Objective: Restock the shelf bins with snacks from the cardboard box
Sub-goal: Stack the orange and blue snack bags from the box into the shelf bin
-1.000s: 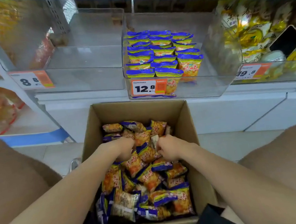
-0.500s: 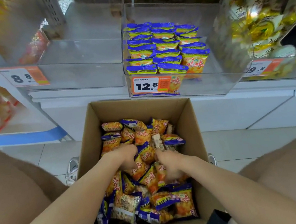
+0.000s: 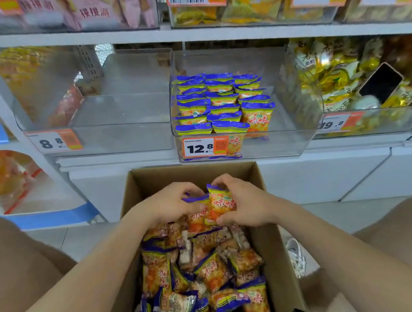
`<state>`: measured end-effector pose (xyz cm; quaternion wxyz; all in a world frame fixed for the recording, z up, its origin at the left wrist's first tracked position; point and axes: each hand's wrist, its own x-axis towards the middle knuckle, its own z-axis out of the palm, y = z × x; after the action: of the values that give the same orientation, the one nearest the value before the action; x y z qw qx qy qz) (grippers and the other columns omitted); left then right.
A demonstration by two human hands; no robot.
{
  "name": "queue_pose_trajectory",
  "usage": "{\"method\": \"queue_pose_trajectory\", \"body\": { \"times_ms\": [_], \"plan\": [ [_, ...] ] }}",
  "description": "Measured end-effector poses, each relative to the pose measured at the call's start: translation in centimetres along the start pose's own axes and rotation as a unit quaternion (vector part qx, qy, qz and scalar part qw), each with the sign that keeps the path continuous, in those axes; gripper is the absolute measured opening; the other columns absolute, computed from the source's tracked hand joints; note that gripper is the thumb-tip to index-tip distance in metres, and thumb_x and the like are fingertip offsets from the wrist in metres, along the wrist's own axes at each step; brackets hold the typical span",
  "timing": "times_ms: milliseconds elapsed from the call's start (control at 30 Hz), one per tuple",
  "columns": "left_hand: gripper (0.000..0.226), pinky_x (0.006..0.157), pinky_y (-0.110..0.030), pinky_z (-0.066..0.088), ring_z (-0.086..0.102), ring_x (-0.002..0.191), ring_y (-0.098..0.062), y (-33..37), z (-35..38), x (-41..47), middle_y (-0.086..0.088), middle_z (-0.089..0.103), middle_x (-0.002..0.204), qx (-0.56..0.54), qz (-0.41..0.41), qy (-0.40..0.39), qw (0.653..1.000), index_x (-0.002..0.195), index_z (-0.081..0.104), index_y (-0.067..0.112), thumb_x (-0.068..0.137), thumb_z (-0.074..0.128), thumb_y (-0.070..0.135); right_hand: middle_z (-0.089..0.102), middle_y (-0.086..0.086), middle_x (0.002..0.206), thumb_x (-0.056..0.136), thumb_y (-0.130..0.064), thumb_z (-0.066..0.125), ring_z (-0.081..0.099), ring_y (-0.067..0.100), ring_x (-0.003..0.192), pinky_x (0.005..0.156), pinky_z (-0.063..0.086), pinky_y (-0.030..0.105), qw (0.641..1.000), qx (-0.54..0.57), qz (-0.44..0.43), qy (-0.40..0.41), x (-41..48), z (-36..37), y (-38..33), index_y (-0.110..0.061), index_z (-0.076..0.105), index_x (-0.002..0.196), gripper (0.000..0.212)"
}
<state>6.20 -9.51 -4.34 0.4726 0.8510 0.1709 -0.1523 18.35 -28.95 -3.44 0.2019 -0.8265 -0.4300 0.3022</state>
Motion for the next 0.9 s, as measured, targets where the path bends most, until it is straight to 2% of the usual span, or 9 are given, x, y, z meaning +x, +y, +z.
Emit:
{"method": "queue_pose_trajectory", "body": {
  "times_ms": [133, 300, 367, 467, 600, 700, 767, 833, 900],
  "plan": [
    [0.035, 0.08, -0.039, 0.065, 0.074, 0.096, -0.018, 2.9, -1.8, -1.8, 0.003, 0.069, 0.118, -0.06, 0.006, 0.003, 0.998, 0.126, 0.067, 0.032, 0.092, 0.078, 0.03, 0.059, -0.013, 0.115, 0.079, -0.049, 0.089, 0.062, 0.004, 0.098, 0.078, 0.052, 0.024, 1.0, 0.014, 0.0, 0.027, -1.7, -2.5, -1.8, -0.027, 0.046, 0.132, 0.072],
    [0.031, 0.065, -0.025, 0.057, 0.072, 0.087, -0.004, 5.7, -2.8, -3.2, 0.012, 0.075, 0.103, -0.11, 0.045, 0.101, 0.988, 0.119, 0.069, 0.037, 0.09, 0.079, 0.029, 0.068, -0.015, 0.126, 0.078, -0.057, 0.084, 0.068, 0.004, 0.112, 0.1, 0.056, 0.035, 0.978, 0.208, -0.006, 0.03, -3.0, -4.8, -2.6, -0.033, 0.041, 0.143, 0.081],
    [0.034, 0.067, -0.023, 0.052, 0.069, 0.091, 0.0, 6.9, -3.1, -3.7, 0.017, 0.072, 0.109, -0.135, 0.066, 0.14, 0.979, 0.118, 0.068, 0.04, 0.087, 0.082, 0.04, 0.07, -0.02, 0.12, 0.082, -0.061, 0.071, 0.068, 0.002, 0.108, 0.094, 0.053, 0.032, 0.962, 0.271, -0.008, 0.04, -3.1, -5.5, -3.0, -0.041, 0.05, 0.135, 0.06],
    [0.033, 0.072, -0.018, 0.047, 0.063, 0.098, 0.003, 8.6, -3.1, -4.2, 0.02, 0.068, 0.111, -0.168, 0.104, 0.194, 0.961, 0.117, 0.068, 0.039, 0.088, 0.082, 0.04, 0.066, -0.018, 0.084, 0.084, -0.049, 0.053, 0.061, 0.009, 0.082, 0.073, 0.043, 0.032, 0.937, 0.339, 0.002, 0.078, -3.2, -6.9, -3.4, -0.043, 0.061, 0.098, 0.017],
    [0.029, 0.072, -0.014, 0.053, 0.069, 0.1, 0.004, 10.0, -3.4, -4.0, 0.016, 0.075, 0.11, -0.204, 0.136, 0.266, 0.932, 0.118, 0.068, 0.035, 0.091, 0.079, 0.037, 0.063, 0.0, 0.089, 0.088, -0.046, 0.065, 0.06, 0.015, 0.082, 0.073, 0.045, 0.034, 0.91, 0.366, -0.037, 0.194, -3.7, -9.4, -3.3, -0.028, 0.064, 0.097, 0.02],
    [0.026, 0.071, -0.012, 0.056, 0.07, 0.102, 0.001, 10.7, -3.7, -3.7, 0.017, 0.074, 0.112, -0.193, 0.157, 0.297, 0.922, 0.118, 0.066, 0.04, 0.094, 0.075, 0.035, 0.07, -0.002, 0.088, 0.098, -0.034, 0.072, 0.065, 0.012, 0.077, 0.071, 0.052, 0.035, 0.878, 0.329, -0.09, 0.336, -3.9, -11.8, -2.4, -0.02, 0.07, 0.11, 0.019],
    [0.022, 0.072, -0.013, 0.055, 0.07, 0.1, 0.004, 11.2, -3.9, -3.6, 0.021, 0.073, 0.11, -0.148, 0.171, 0.3, 0.927, 0.114, 0.063, 0.044, 0.096, 0.072, 0.035, 0.077, -0.005, 0.096, 0.094, -0.033, 0.076, 0.074, 0.015, 0.087, 0.079, 0.061, 0.044, 0.867, 0.253, -0.099, 0.417, -3.5, -13.6, -1.1, -0.023, 0.071, 0.116, 0.025],
    [0.026, 0.072, -0.014, 0.056, 0.07, 0.097, 0.003, 11.7, -4.1, -3.4, 0.02, 0.072, 0.111, -0.095, 0.176, 0.299, 0.933, 0.121, 0.06, 0.042, 0.098, 0.07, 0.036, 0.078, -0.007, 0.098, 0.089, -0.04, 0.081, 0.075, 0.014, 0.091, 0.082, 0.062, 0.048, 0.864, 0.173, -0.081, 0.465, -3.0, -15.2, 0.0, -0.022, 0.071, 0.116, 0.034],
    [0.03, 0.069, -0.009, 0.052, 0.069, 0.097, 0.003, 12.0, -4.4, -3.0, 0.022, 0.069, 0.112, -0.028, 0.176, 0.307, 0.935, 0.125, 0.057, 0.04, 0.098, 0.069, 0.038, 0.077, -0.009, 0.096, 0.085, -0.049, 0.084, 0.072, 0.009, 0.086, 0.081, 0.061, 0.042, 0.87, 0.072, -0.051, 0.485, -2.9, -16.7, 0.5, -0.021, 0.07, 0.112, 0.041]
  ]
}}
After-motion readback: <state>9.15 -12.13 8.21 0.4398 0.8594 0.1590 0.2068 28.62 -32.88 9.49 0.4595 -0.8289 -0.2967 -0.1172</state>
